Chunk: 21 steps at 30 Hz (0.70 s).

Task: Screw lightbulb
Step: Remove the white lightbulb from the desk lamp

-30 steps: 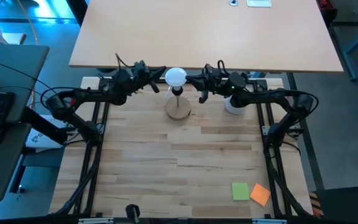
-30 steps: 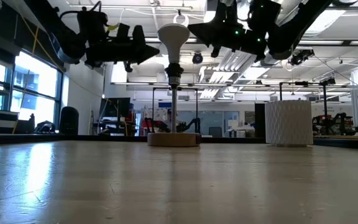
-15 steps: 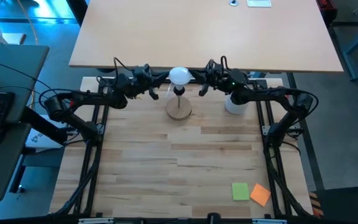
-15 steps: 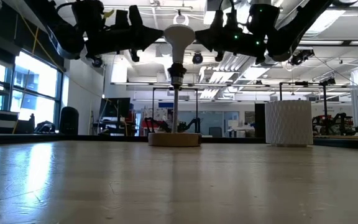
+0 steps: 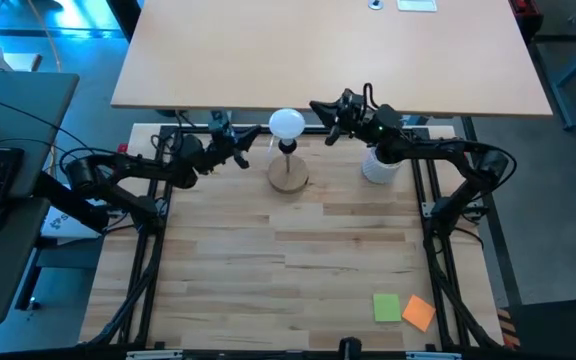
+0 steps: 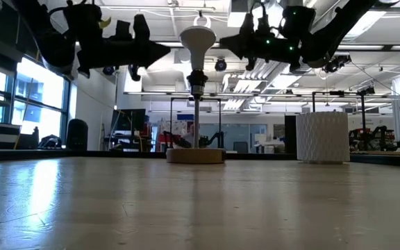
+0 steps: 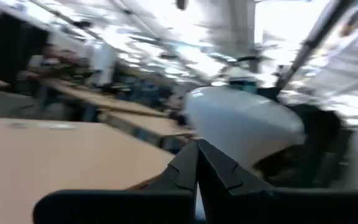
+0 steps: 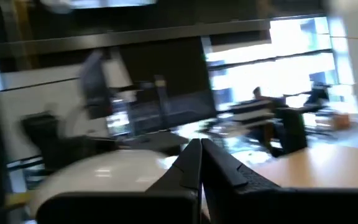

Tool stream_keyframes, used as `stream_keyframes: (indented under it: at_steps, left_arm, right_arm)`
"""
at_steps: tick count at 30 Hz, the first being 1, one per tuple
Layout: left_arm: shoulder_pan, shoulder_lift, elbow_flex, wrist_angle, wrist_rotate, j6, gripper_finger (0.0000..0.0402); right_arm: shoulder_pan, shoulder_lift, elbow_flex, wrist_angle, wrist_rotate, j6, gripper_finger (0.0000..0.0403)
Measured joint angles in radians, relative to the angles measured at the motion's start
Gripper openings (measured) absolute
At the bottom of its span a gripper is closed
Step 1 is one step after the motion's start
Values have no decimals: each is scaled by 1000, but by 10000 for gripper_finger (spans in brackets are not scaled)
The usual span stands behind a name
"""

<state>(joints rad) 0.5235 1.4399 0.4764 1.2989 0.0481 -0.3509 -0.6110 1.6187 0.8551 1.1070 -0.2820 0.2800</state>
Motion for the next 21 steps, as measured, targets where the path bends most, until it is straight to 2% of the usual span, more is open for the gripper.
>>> stream_keyframes:
  at_steps: [3, 7, 14, 21]
  left_arm:
    - [21, -16, 3, 3, -33, 31, 0]
    - [53, -7, 59, -34, -14, 57, 0]
    - [44, 18, 140, -52, 136, 65, 0]
    - [-51, 17, 142, -44, 155, 39, 0]
  right_arm:
    - [40, -18, 0, 10, -81, -4, 0]
    - [113, -22, 0, 22, -92, -58, 0]
    - [207, -22, 0, -49, 100, -191, 0]
    - [190, -24, 2, -65, 187, -234, 0]
